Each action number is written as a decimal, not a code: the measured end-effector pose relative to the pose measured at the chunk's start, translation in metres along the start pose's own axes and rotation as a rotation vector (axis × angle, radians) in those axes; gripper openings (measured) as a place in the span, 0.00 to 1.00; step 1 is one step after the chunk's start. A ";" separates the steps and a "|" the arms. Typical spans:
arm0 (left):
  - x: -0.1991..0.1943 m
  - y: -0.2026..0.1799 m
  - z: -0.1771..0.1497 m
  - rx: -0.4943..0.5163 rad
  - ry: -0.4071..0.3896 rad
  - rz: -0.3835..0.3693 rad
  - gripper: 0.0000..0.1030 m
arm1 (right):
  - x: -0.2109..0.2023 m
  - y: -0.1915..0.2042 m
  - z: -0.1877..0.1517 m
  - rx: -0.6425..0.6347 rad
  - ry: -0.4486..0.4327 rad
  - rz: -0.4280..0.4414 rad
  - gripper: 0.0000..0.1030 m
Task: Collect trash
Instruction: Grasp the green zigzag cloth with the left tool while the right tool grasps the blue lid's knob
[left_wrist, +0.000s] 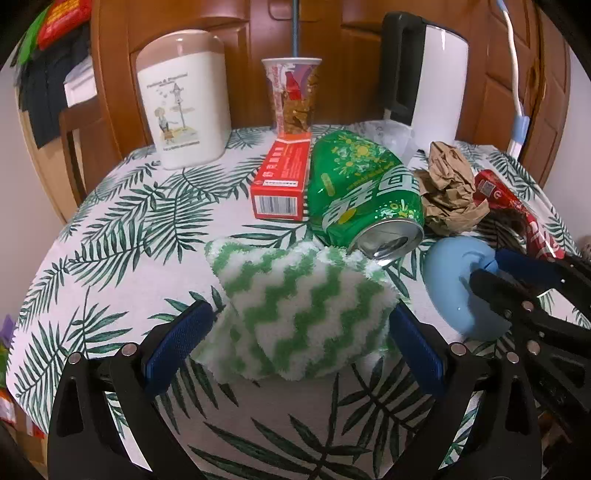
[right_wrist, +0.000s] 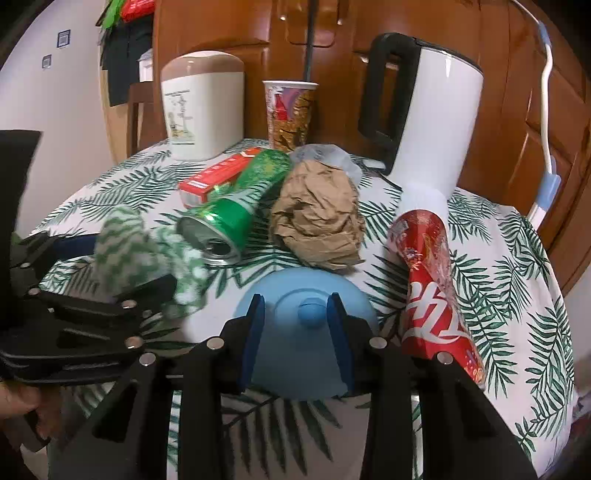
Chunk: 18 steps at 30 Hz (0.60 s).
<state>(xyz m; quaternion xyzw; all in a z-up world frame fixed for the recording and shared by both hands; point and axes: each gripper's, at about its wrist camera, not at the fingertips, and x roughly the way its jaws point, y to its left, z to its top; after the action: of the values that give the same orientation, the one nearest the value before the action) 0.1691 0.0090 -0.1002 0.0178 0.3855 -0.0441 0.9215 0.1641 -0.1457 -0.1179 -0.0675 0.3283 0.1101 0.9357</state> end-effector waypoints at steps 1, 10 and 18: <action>0.000 0.000 0.000 0.000 0.000 0.000 0.94 | 0.001 -0.003 0.000 0.017 0.005 0.016 0.33; 0.000 -0.002 0.000 0.002 0.000 -0.001 0.93 | 0.005 -0.006 -0.005 0.022 0.013 0.040 0.23; 0.001 -0.002 0.000 0.006 0.000 -0.003 0.93 | 0.004 -0.008 -0.005 0.029 -0.006 0.032 0.22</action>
<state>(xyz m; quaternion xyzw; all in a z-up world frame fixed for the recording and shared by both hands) 0.1693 0.0072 -0.1007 0.0199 0.3853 -0.0466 0.9214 0.1657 -0.1537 -0.1237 -0.0484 0.3282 0.1203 0.9357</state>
